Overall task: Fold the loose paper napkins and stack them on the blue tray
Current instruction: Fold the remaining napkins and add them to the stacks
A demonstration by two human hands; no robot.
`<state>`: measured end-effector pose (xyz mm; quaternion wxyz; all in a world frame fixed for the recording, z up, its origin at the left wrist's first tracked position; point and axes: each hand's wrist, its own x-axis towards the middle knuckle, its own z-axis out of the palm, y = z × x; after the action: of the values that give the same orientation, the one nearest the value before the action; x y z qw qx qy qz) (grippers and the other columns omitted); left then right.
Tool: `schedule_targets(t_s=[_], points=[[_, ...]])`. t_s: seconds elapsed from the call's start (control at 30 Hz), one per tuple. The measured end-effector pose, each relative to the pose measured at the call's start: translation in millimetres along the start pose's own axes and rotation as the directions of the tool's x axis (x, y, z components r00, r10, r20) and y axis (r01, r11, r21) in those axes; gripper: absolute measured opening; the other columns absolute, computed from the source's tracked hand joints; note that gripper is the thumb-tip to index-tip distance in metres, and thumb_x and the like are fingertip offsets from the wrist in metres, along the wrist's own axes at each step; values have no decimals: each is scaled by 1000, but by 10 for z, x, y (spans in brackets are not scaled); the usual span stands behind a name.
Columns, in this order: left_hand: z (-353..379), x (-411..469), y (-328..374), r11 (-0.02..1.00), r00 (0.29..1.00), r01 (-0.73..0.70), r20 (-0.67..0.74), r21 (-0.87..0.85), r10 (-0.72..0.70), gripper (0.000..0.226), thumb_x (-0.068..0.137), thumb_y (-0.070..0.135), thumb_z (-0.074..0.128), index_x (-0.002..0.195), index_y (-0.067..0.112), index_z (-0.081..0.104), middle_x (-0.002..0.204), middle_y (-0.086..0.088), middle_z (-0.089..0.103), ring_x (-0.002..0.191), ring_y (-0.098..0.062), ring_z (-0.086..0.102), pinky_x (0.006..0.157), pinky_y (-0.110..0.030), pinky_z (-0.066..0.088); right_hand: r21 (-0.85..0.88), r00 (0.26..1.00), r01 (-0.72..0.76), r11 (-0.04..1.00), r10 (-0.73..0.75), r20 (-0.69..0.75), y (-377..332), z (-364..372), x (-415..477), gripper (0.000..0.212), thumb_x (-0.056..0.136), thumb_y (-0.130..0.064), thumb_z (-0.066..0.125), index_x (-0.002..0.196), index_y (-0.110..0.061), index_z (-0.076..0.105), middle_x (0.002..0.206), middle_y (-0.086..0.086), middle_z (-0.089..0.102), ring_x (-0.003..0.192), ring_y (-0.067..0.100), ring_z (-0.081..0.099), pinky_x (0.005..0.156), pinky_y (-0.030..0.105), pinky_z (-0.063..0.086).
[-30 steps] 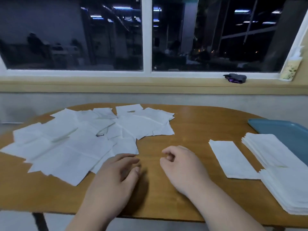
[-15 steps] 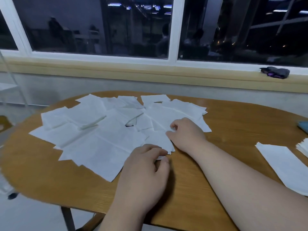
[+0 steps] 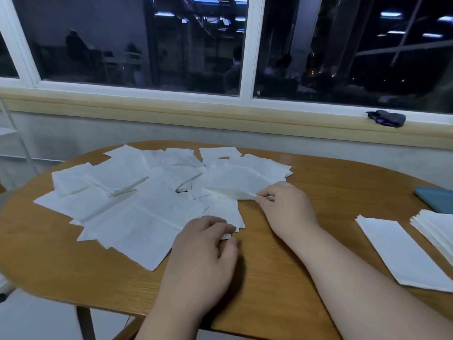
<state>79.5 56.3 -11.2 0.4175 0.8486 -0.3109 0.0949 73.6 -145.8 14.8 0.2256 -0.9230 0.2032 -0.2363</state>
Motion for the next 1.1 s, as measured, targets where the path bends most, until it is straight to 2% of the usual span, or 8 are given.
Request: schedule_targets(t_s=[0.13, 0.3, 0.43, 0.6, 0.7, 0.87, 0.97, 1.1], points=[[-3, -36, 32, 999, 1000, -17, -14, 42, 18, 43, 91, 39, 57, 134, 38, 54, 138, 22, 40, 133, 3, 26, 114, -32, 32, 86, 1000, 19, 996, -18, -3, 61, -332, -503, 13, 94, -27, 65, 85, -33, 73, 93, -20, 63, 90, -2, 57, 69, 6, 38], [82, -104, 110, 973, 989, -103, 130, 206, 78, 62, 87, 40, 61, 145, 43, 38, 154, 14, 28, 148, -11, 13, 120, -38, 23, 160, 1000, 0, 987, -3, 19, 243, -734, -1263, 20, 88, -20, 70, 73, -32, 71, 90, -25, 65, 92, -6, 59, 76, 10, 44], [124, -188, 158, 941, 961, -237, 201, 240, 190, 33, 70, 26, 58, 97, 41, 71, 118, 14, 66, 116, -14, 60, 92, -39, 49, 136, 999, -40, 990, 38, 11, 520, -913, -1650, 22, 88, -18, 70, 75, -36, 70, 94, -29, 64, 94, -5, 59, 79, 13, 46], [210, -370, 390, 885, 914, -376, 268, 275, 305, 26, 77, 36, 45, 85, 39, 70, 82, 24, 65, 77, -3, 62, 75, -28, 44, 7, 999, -14, 1000, 14, 33, 628, -942, -1752, 24, 93, -32, 61, 111, -48, 55, 113, -42, 45, 119, -17, 36, 89, -4, 27], [277, -438, 536, 839, 898, -428, 268, 337, 350, 13, 77, 35, 57, 80, 38, 69, 71, 19, 61, 69, -8, 60, 66, -32, 45, -16, 987, 113, 993, -111, 114, 528, -896, -1788, 45, 87, -43, 56, 131, -46, 49, 125, -41, 32, 129, -17, 21, 102, 6, 22], [300, -502, 695, 843, 876, -457, 309, 283, 371, 13, 77, 43, 55, 82, 39, 66, 72, 20, 55, 72, -5, 56, 67, -28, 39, 25, 989, 102, 994, -104, 107, 603, -842, -1729, 10, 91, -32, 60, 94, -37, 68, 103, -28, 58, 106, -7, 49, 88, 17, 42], [218, -467, 625, 868, 890, -406, 340, 287, 304, 16, 70, 42, 61, 85, 42, 64, 86, 26, 57, 84, 0, 55, 77, -29, 42, 132, 997, 0, 991, -10, 75, 688, -923, -1737, 14, 92, -25, 60, 84, -36, 65, 103, -30, 58, 95, -4, 56, 73, 16, 47], [90, -399, 555, 909, 901, -337, 365, 246, 235, 22, 76, 42, 49, 90, 43, 66, 86, 29, 63, 86, 4, 58, 80, -24, 41, 203, 998, -56, 978, 48, 44, 713, -967, -1761, 13, 90, -25, 62, 81, -34, 66, 98, -22, 64, 88, 5, 61, 73, 25, 49]])
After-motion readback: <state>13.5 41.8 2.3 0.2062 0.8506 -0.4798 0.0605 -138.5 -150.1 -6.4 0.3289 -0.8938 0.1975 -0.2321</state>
